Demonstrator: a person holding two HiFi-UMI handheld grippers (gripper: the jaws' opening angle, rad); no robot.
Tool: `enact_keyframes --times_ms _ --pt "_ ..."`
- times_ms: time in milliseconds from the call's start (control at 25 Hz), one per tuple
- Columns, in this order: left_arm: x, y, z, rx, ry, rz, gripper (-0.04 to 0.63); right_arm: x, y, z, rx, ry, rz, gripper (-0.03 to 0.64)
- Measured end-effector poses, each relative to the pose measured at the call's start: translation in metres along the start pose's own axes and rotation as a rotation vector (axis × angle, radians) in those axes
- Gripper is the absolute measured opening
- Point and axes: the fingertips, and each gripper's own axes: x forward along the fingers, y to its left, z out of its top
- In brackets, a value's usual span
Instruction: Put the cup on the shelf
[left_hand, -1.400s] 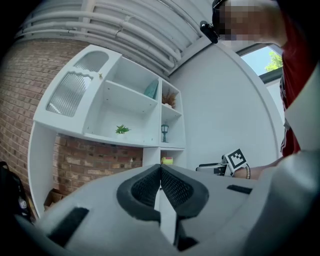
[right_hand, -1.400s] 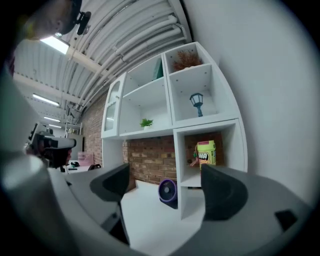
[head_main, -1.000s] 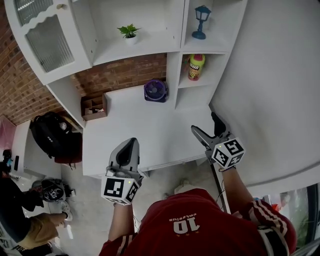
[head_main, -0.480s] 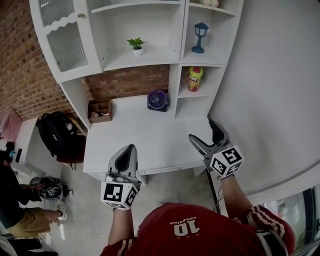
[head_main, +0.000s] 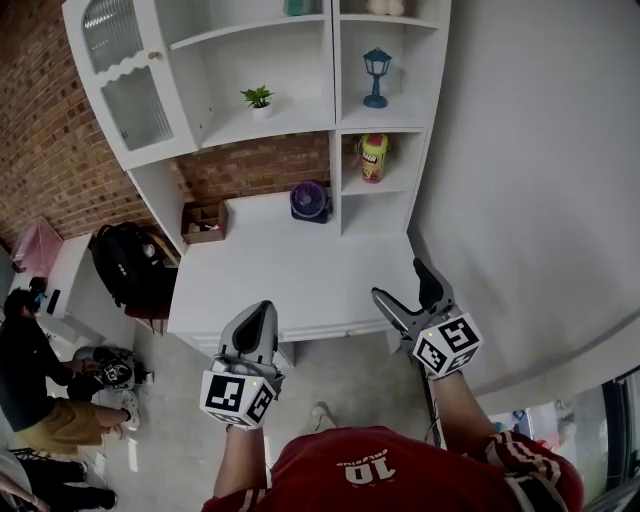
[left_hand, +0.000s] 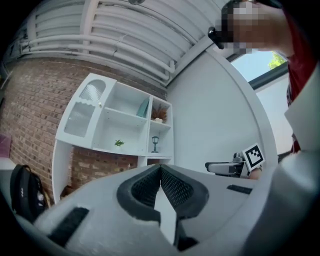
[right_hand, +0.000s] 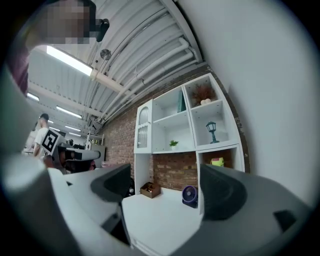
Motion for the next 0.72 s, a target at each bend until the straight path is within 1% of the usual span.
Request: enact_keyframes --times_ms 80,120,160,240,280,360,480,600,720 --pt "-0.004 -0.009 0.005 0.054 0.002 -0.004 -0.002 -0.007 0.007 0.000 0.016 -0.011 0.007 0.414" --pt "-0.005 -0.010 0.006 0.068 -0.001 -0.002 -0.002 -0.010 0.011 0.001 0.023 -0.013 0.012 0.413" --pt "-0.004 -0.010 0.007 0.069 -0.005 -0.001 -0.002 -0.013 0.015 0.001 0.027 -0.014 0.018 0.413" --pt "0.000 -0.011 0.007 0.046 -0.012 -0.015 -0.002 -0.018 0.025 0.002 0.025 -0.015 0.029 0.407" --pt "0.003 -0.014 0.007 0.035 -0.012 -0.033 -0.002 -0.021 0.030 0.003 0.020 -0.013 0.035 0.398" --pt "0.008 -0.022 0.009 0.031 -0.006 -0.083 -0.002 -0.025 0.035 0.004 0.015 -0.003 0.039 0.352" --pt "0.010 -0.029 0.013 0.048 -0.003 -0.132 -0.002 -0.029 0.033 0.009 0.020 -0.011 0.011 0.323" --pt "0.005 -0.020 0.014 0.037 -0.007 -0.129 -0.002 -0.029 0.035 0.013 0.005 -0.018 -0.018 0.299" --pt "-0.003 -0.012 0.019 0.039 -0.011 -0.130 -0.002 -0.025 0.045 0.015 -0.007 0.000 -0.013 0.262"
